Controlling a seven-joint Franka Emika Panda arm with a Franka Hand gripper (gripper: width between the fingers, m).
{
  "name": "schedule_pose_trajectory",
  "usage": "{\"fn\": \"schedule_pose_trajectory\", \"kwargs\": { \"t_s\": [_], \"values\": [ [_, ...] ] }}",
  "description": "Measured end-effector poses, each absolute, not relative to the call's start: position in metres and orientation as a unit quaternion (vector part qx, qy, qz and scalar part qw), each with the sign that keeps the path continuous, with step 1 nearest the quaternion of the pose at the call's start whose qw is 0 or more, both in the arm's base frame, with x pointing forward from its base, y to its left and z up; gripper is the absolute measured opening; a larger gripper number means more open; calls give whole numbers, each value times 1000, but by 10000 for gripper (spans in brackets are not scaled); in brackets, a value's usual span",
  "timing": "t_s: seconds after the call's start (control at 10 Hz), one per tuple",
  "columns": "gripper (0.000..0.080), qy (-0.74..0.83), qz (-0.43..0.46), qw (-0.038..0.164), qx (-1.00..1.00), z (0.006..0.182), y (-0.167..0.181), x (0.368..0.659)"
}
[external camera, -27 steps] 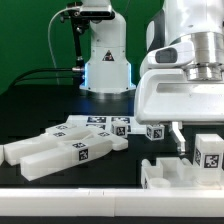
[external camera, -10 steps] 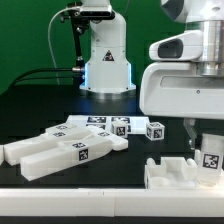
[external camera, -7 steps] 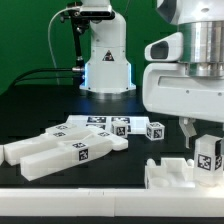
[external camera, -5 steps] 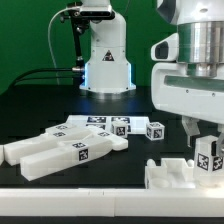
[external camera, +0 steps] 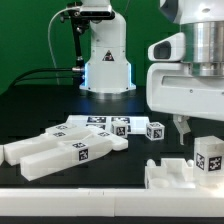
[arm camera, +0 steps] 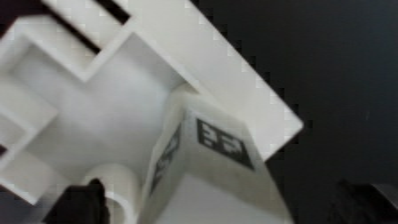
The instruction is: Assemble chair
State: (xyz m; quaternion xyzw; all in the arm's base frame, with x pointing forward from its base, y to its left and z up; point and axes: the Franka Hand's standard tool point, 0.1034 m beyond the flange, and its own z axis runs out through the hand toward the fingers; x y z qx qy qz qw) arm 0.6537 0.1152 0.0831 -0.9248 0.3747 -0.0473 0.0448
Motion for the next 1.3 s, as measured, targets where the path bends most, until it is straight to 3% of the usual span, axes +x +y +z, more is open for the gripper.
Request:
{"fn": "schedule_pose_trajectory", "kwargs": {
  "t_s": [0.1, 0.7, 0.8, 0.9, 1.0, 1.1, 1.3],
  "values": [
    [641, 304, -33, 38, -951, 80, 115, 650],
    [649, 63, -49, 16, -997, 80, 116, 652],
    [532, 70, -49, 16, -996, 80, 115, 652],
    [532, 78, -49, 16, -996, 80, 115, 652],
    [342, 120, -48, 19, -991, 80, 116, 652],
    [284, 156, -47, 21, -986, 80, 116, 652],
    [284, 252, -46, 24, -966, 80, 116, 652]
  ]
}}
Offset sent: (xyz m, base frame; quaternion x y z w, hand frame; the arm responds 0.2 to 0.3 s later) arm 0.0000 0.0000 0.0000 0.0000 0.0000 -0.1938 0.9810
